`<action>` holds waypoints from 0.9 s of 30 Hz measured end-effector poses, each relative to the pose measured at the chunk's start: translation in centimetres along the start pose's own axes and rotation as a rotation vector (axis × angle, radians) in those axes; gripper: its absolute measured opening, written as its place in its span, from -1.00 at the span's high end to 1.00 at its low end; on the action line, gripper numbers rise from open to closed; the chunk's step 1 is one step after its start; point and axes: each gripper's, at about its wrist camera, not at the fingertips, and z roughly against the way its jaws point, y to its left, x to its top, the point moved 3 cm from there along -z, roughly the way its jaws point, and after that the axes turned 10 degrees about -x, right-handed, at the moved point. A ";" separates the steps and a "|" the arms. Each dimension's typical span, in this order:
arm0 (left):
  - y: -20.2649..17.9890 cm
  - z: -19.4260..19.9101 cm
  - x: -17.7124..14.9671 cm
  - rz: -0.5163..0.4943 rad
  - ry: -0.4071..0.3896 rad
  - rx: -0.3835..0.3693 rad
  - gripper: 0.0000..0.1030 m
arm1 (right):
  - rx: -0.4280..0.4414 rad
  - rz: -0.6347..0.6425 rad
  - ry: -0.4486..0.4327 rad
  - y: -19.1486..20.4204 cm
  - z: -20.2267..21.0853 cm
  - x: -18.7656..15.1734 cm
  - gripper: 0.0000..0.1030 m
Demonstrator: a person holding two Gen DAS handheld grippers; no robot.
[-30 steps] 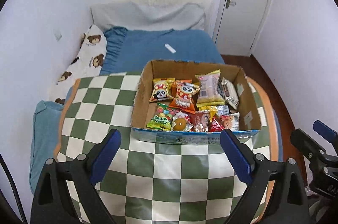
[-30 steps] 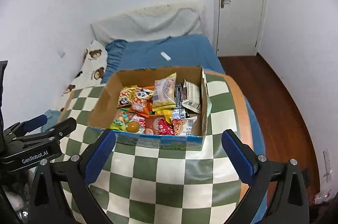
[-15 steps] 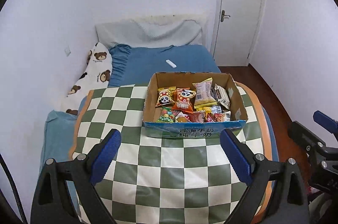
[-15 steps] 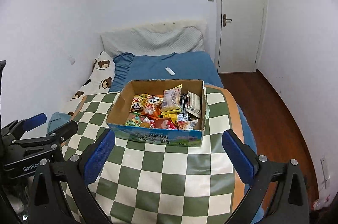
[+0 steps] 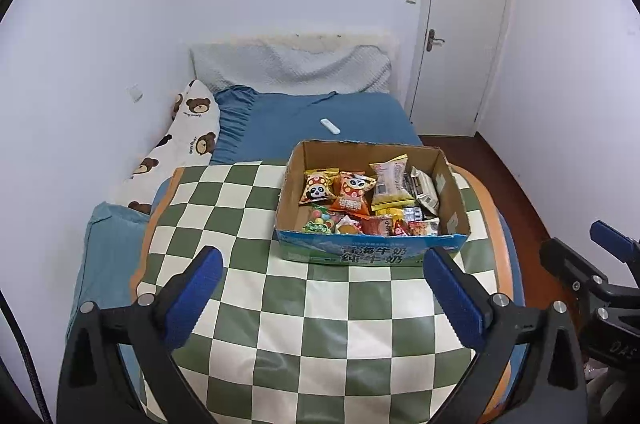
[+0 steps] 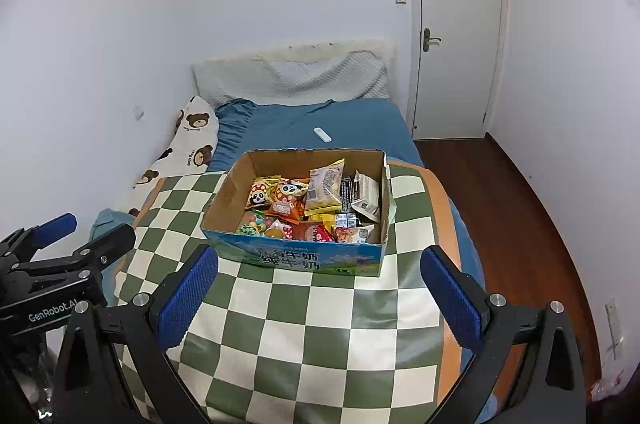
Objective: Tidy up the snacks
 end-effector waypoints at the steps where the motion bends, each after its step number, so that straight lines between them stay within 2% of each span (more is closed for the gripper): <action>1: 0.0 -0.5 0.0 -0.001 0.006 0.000 -1.00 | -0.002 0.001 0.001 0.0 -0.3 0.1 -1.00; 16: 0.2 -8.3 1.5 -0.014 0.076 0.058 -1.00 | -0.079 -0.025 0.041 -0.4 -8.8 1.2 -1.00; 21: 0.4 -10.2 2.4 -0.024 0.070 0.082 -1.00 | -0.096 -0.026 0.052 -0.4 -11.2 1.8 -1.00; 27: 0.4 -11.7 2.9 -0.028 0.089 0.077 -1.00 | -0.108 -0.027 0.063 -0.3 -13.3 2.4 -1.00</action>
